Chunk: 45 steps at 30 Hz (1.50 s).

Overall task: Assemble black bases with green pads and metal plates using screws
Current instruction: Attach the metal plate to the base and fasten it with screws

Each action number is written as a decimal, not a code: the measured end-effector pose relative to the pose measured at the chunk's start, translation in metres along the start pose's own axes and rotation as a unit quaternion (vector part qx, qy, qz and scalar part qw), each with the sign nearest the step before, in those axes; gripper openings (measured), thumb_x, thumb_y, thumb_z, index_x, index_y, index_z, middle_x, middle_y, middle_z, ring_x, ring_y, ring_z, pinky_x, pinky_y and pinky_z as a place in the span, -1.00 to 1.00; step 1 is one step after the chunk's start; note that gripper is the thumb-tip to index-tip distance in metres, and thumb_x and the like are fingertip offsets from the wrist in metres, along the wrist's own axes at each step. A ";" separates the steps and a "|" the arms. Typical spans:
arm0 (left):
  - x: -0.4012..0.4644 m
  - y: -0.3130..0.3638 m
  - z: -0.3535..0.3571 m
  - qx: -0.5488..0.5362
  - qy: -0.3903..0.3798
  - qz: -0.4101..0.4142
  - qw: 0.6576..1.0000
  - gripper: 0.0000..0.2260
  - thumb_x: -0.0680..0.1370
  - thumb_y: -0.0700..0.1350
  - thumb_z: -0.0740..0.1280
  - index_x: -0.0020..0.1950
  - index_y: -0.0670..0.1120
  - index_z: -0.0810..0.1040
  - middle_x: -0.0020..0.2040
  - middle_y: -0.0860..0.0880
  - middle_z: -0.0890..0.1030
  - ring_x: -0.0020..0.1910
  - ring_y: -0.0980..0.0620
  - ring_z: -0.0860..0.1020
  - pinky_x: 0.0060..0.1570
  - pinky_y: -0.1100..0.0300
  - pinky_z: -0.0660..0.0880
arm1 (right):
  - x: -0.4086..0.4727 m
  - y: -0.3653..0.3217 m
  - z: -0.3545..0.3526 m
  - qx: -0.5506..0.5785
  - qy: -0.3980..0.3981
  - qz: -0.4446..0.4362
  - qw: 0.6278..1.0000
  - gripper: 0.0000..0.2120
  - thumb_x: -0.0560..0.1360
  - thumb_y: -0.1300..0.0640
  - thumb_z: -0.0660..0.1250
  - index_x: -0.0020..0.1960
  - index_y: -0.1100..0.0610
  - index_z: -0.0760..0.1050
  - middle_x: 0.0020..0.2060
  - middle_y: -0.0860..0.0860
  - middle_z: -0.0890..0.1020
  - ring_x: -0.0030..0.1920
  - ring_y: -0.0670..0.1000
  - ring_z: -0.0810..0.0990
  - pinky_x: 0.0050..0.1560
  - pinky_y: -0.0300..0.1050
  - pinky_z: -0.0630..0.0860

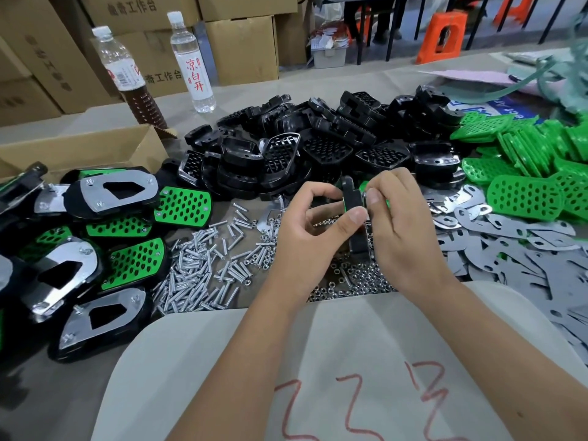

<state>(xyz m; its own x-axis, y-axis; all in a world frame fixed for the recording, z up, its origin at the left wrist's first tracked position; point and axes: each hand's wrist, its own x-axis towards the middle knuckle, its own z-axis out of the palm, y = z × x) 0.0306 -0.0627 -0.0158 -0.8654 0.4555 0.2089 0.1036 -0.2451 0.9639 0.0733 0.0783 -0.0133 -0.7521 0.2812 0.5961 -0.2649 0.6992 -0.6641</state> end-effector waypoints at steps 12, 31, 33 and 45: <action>0.000 -0.002 0.001 0.021 -0.005 -0.003 1.000 -0.76 0.54 -0.16 0.53 0.14 -0.08 0.56 -0.13 0.07 0.73 -0.21 0.19 0.66 -0.22 0.36 0.56 | 0.000 0.002 -0.001 -0.005 0.015 0.003 1.000 -0.75 0.71 0.27 0.13 -0.14 0.14 0.37 -0.15 -0.03 0.38 -0.12 -0.06 0.38 -0.10 -0.28 0.28; 0.001 0.000 0.002 0.021 -0.008 -0.009 1.000 -0.71 0.48 -0.10 0.54 0.14 -0.09 0.57 -0.07 -0.01 0.74 -0.08 0.09 0.69 -0.13 0.25 0.60 | 0.000 0.001 -0.001 -0.005 0.028 0.018 0.999 -0.71 0.73 0.23 0.16 -0.17 0.22 0.41 -0.21 -0.02 0.38 -0.16 0.00 0.36 -0.14 -0.27 0.28; 0.001 0.001 0.002 0.015 -0.008 -0.013 1.000 -0.69 0.48 -0.10 0.54 0.16 -0.12 0.56 -0.03 -0.08 0.75 -0.07 0.03 0.70 -0.12 0.20 0.62 | 0.000 0.001 -0.001 -0.010 0.038 0.025 0.999 -0.68 0.74 0.19 0.16 -0.19 0.21 0.42 -0.22 -0.04 0.37 -0.17 -0.02 0.36 -0.14 -0.27 0.27; 0.002 -0.001 0.001 0.021 0.001 -0.008 1.000 -0.70 0.48 -0.11 0.54 0.13 -0.12 0.56 -0.07 -0.03 0.74 -0.08 0.11 0.68 -0.15 0.27 0.58 | 0.000 -0.001 0.001 0.012 0.006 0.027 1.000 -0.73 0.73 0.25 0.14 -0.16 0.18 0.37 -0.19 -0.05 0.37 -0.14 -0.05 0.37 -0.11 -0.28 0.29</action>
<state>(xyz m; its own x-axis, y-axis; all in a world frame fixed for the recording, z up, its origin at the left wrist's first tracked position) 0.0296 -0.0606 -0.0165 -0.8681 0.4571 0.1936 0.1104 -0.2023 0.9731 0.0728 0.0775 -0.0129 -0.7583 0.3262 0.5644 -0.2387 0.6667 -0.7061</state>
